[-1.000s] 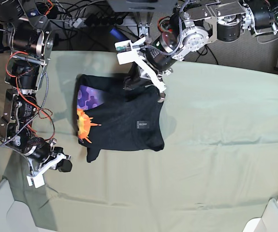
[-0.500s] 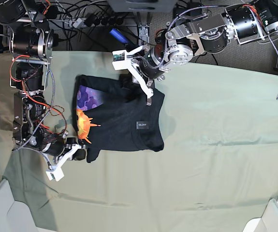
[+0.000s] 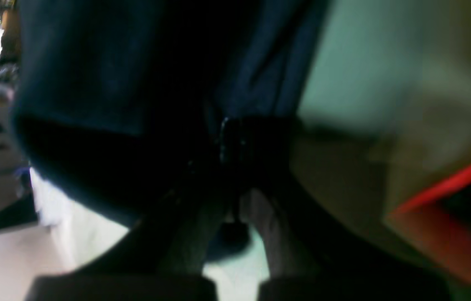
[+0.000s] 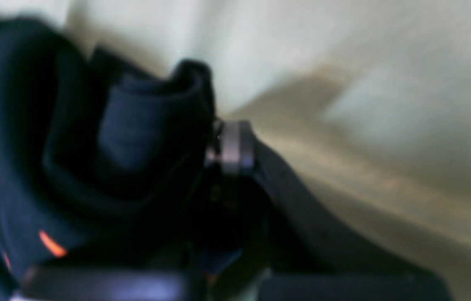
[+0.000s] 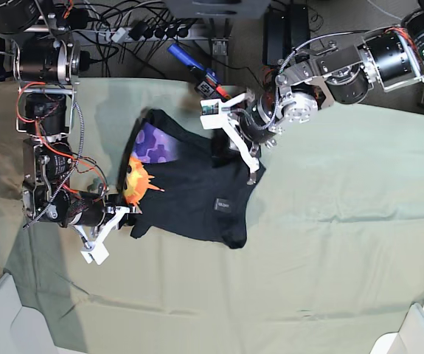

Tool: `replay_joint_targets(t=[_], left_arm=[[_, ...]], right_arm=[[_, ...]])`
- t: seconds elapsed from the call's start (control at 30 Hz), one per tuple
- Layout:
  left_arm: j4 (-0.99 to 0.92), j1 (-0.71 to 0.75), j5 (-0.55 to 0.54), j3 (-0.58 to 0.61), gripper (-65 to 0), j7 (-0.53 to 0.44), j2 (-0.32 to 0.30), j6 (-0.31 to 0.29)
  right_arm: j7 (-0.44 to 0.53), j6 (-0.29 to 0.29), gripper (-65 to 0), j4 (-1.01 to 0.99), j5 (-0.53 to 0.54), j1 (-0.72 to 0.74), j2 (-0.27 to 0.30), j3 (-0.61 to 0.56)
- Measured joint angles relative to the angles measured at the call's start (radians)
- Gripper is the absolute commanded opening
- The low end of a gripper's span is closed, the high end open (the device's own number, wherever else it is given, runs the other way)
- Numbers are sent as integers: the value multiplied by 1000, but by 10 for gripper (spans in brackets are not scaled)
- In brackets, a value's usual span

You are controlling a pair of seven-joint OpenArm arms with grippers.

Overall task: Fold the T-shirt properly
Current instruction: 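Press the folded shirt flat with both grippers around the sun print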

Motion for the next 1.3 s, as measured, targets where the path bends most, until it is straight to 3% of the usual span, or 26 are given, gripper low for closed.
replay_joint_targets(t=[0.27, 0.43, 0.6, 0.7, 0.8, 1.03, 1.13, 1.2, 1.3], left_arm=[[-5, -40, -19, 1, -650, 4, -66, 3], [-8, -62, -50, 2, -650, -5, -65, 3], [-14, -108, -80, 2, -650, -9, -65, -5], [-50, -150, -99, 3, -650, -77, -64, -21], [-133, -199, -117, 2, -650, -125, -21, -61], [-369, -285, -114, -2, -650, -158, 175, -60], [-409, -304, -115, -2, -650, -147, 223, -59], [-410, -307, -121, -1, -650, -130, 227, -29], [-410, -307, -131, 3, -650, -79, 217, 63]], right_arm=[[-51, 0, -650, 71, 172, -78, 89, -2], [-84, 0, -650, 170, 256, -162, 73, -3], [-88, 0, -650, 259, 261, -214, 71, -4], [-90, 0, -650, 280, 261, -249, 72, -4], [-95, 0, -650, 300, 263, -280, 72, -4], [-103, 0, -650, 358, 277, -332, 35, -3], [-111, 0, -650, 369, 275, -337, 8, -3], [-110, 0, -650, 371, 274, -336, 2, -3], [-111, 0, -650, 371, 275, -336, 8, 1]])
